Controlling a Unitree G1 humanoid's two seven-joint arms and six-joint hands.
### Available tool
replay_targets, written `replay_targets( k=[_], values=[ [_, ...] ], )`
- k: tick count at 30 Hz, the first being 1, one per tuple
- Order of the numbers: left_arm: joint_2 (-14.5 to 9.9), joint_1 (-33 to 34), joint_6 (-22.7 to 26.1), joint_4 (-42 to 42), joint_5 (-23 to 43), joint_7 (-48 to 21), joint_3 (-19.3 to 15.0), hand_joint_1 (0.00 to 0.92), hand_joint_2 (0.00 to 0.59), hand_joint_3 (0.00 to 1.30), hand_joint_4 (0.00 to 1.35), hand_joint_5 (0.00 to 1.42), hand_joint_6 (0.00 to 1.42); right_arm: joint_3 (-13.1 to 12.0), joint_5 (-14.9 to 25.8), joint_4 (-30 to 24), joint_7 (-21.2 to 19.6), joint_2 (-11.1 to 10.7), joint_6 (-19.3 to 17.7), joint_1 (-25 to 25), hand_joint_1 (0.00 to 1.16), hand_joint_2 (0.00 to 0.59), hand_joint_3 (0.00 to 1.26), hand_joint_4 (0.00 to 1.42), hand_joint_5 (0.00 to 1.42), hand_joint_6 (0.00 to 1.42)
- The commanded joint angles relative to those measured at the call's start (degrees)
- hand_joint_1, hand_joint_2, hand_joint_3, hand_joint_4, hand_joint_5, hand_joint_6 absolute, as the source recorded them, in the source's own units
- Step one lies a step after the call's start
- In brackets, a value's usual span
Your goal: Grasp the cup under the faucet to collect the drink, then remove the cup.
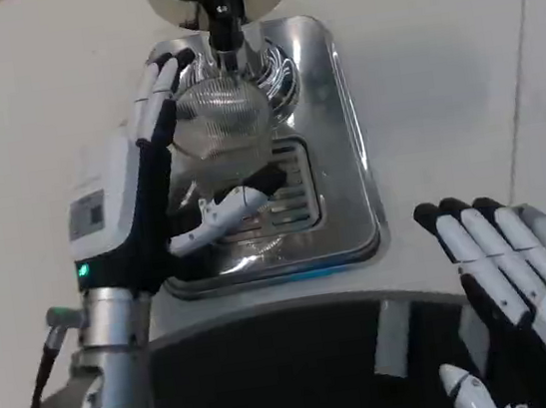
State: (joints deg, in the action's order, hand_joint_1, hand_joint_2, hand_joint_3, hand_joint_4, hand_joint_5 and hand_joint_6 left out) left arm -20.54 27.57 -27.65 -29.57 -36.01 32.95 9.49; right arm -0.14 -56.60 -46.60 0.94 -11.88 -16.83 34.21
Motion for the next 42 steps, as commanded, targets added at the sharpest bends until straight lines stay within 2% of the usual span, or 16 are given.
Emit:
replay_targets(
  k=[1, 4, 7, 10, 14, 18, 21, 24, 28, 31, 36, 39, 42],
  values=[
    [-5.89, -10.16, 0.07, 12.17, -1.26, -1.11, -3.8, 0.023, 0.014, 0.11, 0.0, 0.24, 0.22, -0.1, 3.69, 0.13, 1.85, 0.43, 1.91, -2.76, 0.0, 0.586, 0.0, 0.0, 0.0, 0.0],
    [-9.13, -20.32, 0.07, 20.93, -0.38, -4.02, -7.14, 0.072, 0.049, 0.08, 0.0, 0.19, 0.18, -0.44, 7.79, -0.41, 3.74, 0.58, 3.97, -5.07, 0.0, 0.586, 0.0, 0.0, 0.0, 0.0],
    [-10.38, -27.36, 0.12, 25.77, -0.33, -5.43, -9.51, 0.103, 0.052, 0.06, 0.0, 0.17, 0.16, -0.3, 11.49, -1.87, 5.94, 1.17, 6.34, -7.49, 0.0, 0.586, 0.0, 0.0, 0.0, 0.0],
    [-10.49, -34.59, 1.04, 29.37, 0.22, -6.72, -12.47, 0.105, 0.053, 0.05, 0.0, 0.17, 0.16, 0.71, 15.12, -3.93, 8.94, 2.1, 9.84, -11.09, 0.0, 0.586, 0.0, 0.0, 0.0, 0.0],
    [-8.69, -39.92, 3.0, 32.88, 0.3, -7.75, -14.98, 0.117, 0.062, 0.03, 0.0, 0.14, 0.14, 2.21, 19.76, -5.89, 12.64, 3.57, 14.86, -16.01, 0.0, 0.586, 0.0, 0.0, 0.0, 0.0],
    [-7.19, -42.67, 3.96, 35.24, -0.39, -8.5, -15.4, 0.124, 0.064, 0.02, 0.0, 0.13, 0.13, 3.21, 23.66, -7.04, 15.17, 4.44, 19.44, -20.72, 0.0, 0.586, 0.0, 0.0, 0.0, 0.0],
    [-6.18, -44.6, 4.33, 36.83, -0.93, -9.42, -15.1, 0.124, 0.064, 0.02, 0.0, 0.13, 0.12, 2.78, 28.22, -7.16, 16.64, 5.13, 23.46, -24.6, 0.0, 0.586, 0.0, 0.0, 0.0, 0.0],
    [-5.52, -45.61, 4.37, 37.6, -0.71, -10.59, -15.06, 0.125, 0.066, 0.01, 0.0, 0.1, 0.12, 1.86, 31.7, -6.97, 17.22, 4.63, 26.19, -27.49, 0.0, 0.586, 0.0, 0.0, 0.0, 0.0],
    [-5.17, -46.19, 3.88, 37.73, 0.2, -12.06, -15.38, 0.125, 0.067, 0.01, 0.0, 0.07, 0.1, -0.51, 38.49, -4.85, 18.62, 3.81, 32.39, -34.71, 0.0, 0.586, 0.0, 0.0, 0.0, 0.0],
    [-5.13, -46.75, 3.75, 38.11, -0.19, -12.21, -15.76, 0.125, 0.067, 0.0, 0.0, 0.07, 0.09, -0.76, 42.18, -2.57, 19.39, 3.16, 36.78, -41.52, 0.01, 0.586, 0.0, 0.0, 0.0, 0.0],
    [-5.08, -47.48, 3.68, 37.97, -0.18, -12.42, -15.98, 0.125, 0.067, 0.0, 0.0, 0.07, 0.09, -1.37, 47.99, 2.14, 21.62, -0.19, 41.37, -51.04, 0.01, 0.586, 0.0, 0.0, 0.0, 0.0],
    [-5.06, -47.66, 3.66, 37.93, -0.29, -12.36, -16.14, 0.125, 0.067, 0.0, 0.0, 0.06, 0.09, -1.39, 51.47, 5.3, 21.88, -0.64, 42.8, -55.79, 0.0, 0.586, 0.0, 0.0, 0.0, 0.0],
    [-5.15, -47.54, 3.79, 37.88, -0.5, -12.32, -16.28, 0.12, 0.069, 0.0, 0.0, 0.06, 0.09, -0.6, 53.88, 7.33, 21.7, -0.59, 43.27, -57.84, 0.0, 0.586, 0.0, 0.0, 0.0, 0.0]
  ],
)
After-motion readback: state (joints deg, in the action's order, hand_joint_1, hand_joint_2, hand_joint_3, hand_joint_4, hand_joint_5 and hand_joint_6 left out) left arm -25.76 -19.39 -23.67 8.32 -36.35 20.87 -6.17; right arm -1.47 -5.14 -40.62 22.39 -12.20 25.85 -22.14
